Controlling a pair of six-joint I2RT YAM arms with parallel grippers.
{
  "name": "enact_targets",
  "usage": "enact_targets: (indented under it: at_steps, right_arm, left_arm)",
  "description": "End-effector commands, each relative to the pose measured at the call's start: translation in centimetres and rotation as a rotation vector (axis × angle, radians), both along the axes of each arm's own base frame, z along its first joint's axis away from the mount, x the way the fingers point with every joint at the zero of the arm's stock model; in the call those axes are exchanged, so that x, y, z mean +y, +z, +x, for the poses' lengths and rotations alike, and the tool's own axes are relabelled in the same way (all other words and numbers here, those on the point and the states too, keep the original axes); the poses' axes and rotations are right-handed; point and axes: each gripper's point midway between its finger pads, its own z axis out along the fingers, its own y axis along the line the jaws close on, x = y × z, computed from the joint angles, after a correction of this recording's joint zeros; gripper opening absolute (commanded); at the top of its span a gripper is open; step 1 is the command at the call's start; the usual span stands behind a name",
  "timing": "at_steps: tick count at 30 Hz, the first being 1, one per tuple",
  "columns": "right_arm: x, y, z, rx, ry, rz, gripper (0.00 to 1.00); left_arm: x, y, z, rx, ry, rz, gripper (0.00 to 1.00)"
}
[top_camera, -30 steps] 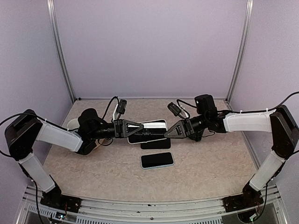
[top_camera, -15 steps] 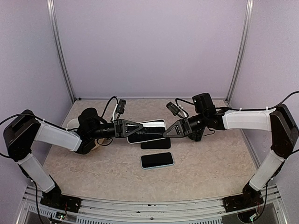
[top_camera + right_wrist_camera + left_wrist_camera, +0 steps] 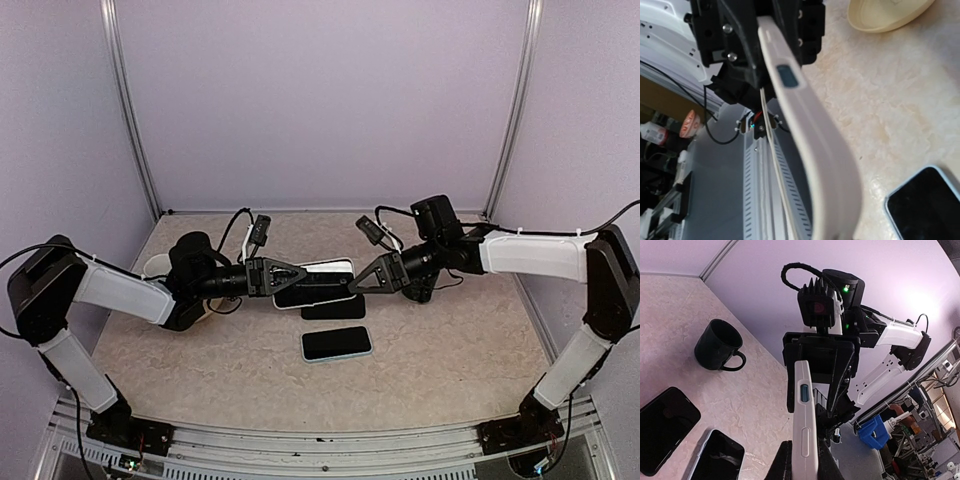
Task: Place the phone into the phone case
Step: Press the phone case against the phone, then pass from the left arm to the right
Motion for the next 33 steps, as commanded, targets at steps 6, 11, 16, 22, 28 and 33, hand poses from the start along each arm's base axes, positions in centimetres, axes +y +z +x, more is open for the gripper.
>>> enact_targets:
  at_steps: [6, 11, 16, 22, 28, 33]
  right_arm:
    - [-0.4, 2.5, 0.1, -0.151, -0.027, -0.009, 0.44]
    - [-1.1, 2.5, 0.8, -0.268, -0.067, -0.048, 0.54]
    - [-2.2, 2.8, 1.4, -0.455, -0.106, -0.08, 0.67]
    - [-3.7, 3.1, 1.5, -0.72, -0.139, -0.069, 0.99]
    - [-4.1, 3.5, 0.7, -0.928, -0.112, -0.066, 1.0]
    - [-4.0, 3.2, 1.2, -1.025, -0.108, -0.124, 1.0]
  left_arm:
    - [-0.3, 3.3, -0.5, -0.093, -0.012, -0.059, 0.0]
    - [-0.7, 3.3, -0.3, -0.076, -0.018, -0.042, 0.0]
    - [-1.2, 3.1, -0.2, -0.047, -0.029, -0.018, 0.0]
    - [-1.5, 2.8, 0.2, -0.008, -0.026, 0.021, 0.0]
    - [-1.7, 2.4, 0.2, 0.018, -0.032, 0.048, 0.0]
    - [-2.0, 2.7, 0.1, 0.032, -0.052, 0.043, 0.0]
